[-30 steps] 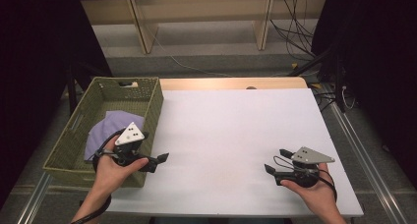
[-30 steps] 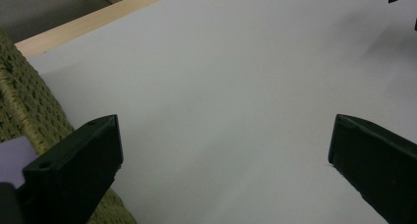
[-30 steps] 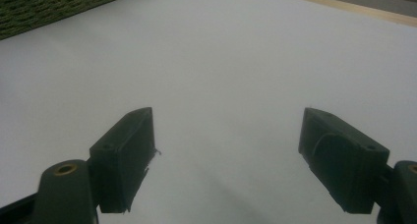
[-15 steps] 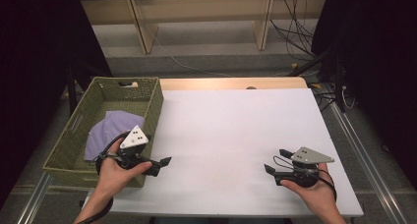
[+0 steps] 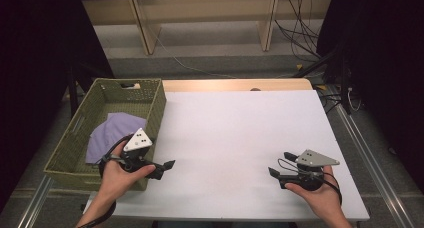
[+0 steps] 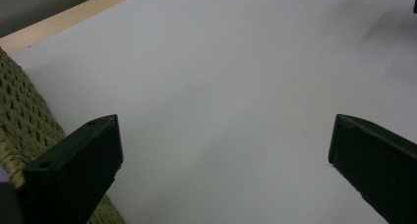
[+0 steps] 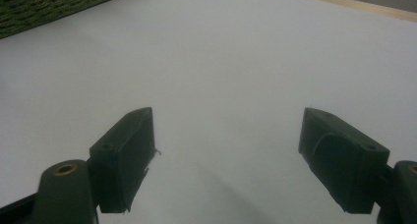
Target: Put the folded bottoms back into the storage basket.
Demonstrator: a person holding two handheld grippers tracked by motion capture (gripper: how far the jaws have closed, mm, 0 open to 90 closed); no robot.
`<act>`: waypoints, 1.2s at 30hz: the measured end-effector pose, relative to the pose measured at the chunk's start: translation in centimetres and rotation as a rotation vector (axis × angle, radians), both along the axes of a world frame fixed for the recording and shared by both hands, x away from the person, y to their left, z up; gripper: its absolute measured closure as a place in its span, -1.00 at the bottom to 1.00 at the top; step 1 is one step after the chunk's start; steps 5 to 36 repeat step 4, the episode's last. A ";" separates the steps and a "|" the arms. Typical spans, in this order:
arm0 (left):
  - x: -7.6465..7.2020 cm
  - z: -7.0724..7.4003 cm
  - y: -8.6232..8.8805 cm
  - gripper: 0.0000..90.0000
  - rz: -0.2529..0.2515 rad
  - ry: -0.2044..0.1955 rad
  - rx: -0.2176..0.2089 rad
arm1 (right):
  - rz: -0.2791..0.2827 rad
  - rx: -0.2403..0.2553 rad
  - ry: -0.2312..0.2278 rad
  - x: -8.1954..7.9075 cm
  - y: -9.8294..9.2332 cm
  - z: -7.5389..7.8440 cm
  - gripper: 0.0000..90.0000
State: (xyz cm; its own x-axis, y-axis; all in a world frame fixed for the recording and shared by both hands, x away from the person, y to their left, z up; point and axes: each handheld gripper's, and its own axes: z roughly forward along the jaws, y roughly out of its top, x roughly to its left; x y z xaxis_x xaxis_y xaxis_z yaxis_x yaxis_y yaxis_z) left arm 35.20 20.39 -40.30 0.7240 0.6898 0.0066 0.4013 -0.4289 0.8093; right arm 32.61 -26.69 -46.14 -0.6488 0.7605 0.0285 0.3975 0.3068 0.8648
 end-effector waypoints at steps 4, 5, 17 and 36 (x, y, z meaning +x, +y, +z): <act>0.0 -0.1 -0.1 -1.00 -0.002 0.001 0.001 | 0.001 0.000 -0.001 0.0 0.0 0.0 -0.51; 0.0 -0.1 -0.1 -1.00 -0.002 0.001 0.001 | 0.001 0.000 -0.001 0.0 0.0 0.0 -0.51; 0.0 -0.1 -0.1 -1.00 -0.002 0.001 0.001 | 0.001 0.000 -0.001 0.0 0.0 0.0 -0.51; 0.0 -0.1 -0.1 -1.00 -0.002 0.001 0.001 | 0.001 0.000 -0.001 0.0 0.0 0.0 -0.51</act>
